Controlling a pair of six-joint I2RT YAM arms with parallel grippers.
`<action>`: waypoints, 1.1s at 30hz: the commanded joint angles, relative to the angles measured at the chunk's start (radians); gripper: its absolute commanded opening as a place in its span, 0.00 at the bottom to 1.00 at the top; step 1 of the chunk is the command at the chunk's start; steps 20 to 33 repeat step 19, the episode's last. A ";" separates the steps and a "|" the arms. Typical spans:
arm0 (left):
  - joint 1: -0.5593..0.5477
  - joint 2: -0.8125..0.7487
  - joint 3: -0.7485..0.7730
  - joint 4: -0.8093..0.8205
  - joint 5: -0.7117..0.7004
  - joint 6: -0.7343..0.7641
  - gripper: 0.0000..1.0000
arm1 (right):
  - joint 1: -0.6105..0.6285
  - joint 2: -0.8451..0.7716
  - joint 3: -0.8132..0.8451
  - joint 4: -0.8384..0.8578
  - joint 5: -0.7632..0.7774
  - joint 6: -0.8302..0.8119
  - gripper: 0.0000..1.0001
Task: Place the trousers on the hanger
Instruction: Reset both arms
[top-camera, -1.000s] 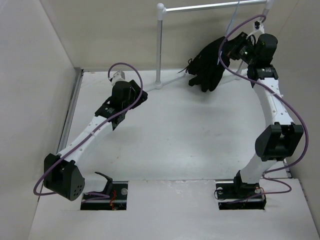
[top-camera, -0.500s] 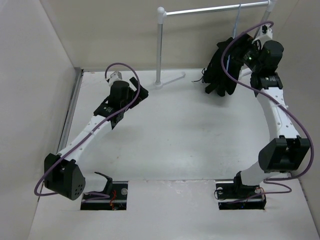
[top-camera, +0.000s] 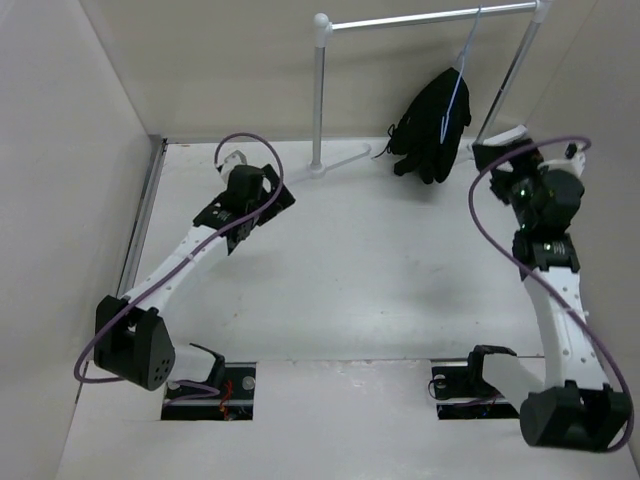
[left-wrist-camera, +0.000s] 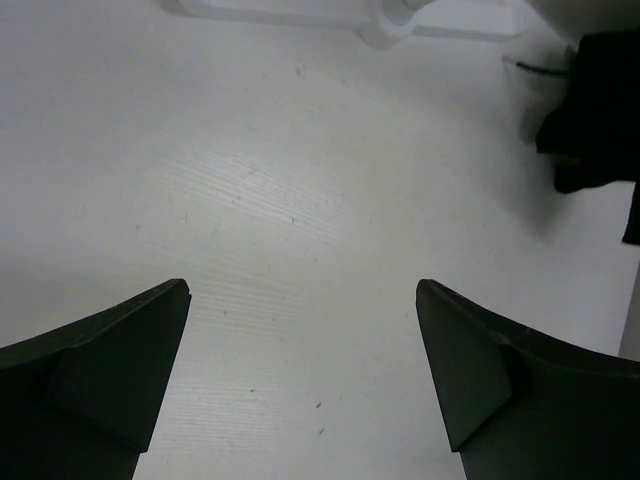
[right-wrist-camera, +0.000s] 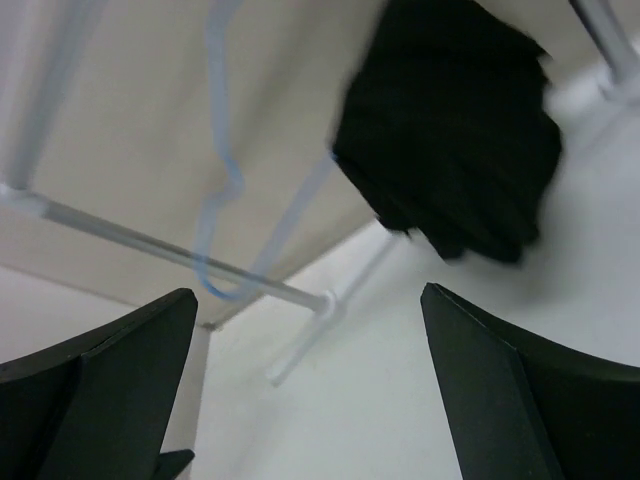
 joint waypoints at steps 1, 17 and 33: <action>-0.066 0.029 0.006 -0.052 -0.009 0.015 1.00 | 0.030 -0.101 -0.219 -0.130 0.182 0.116 1.00; -0.376 0.207 0.219 -0.412 -0.229 -0.042 1.00 | 0.231 -0.219 -0.475 -0.365 0.216 0.055 0.89; -0.398 0.216 0.233 -0.432 -0.252 -0.057 1.00 | 0.240 -0.231 -0.475 -0.363 0.203 0.058 0.67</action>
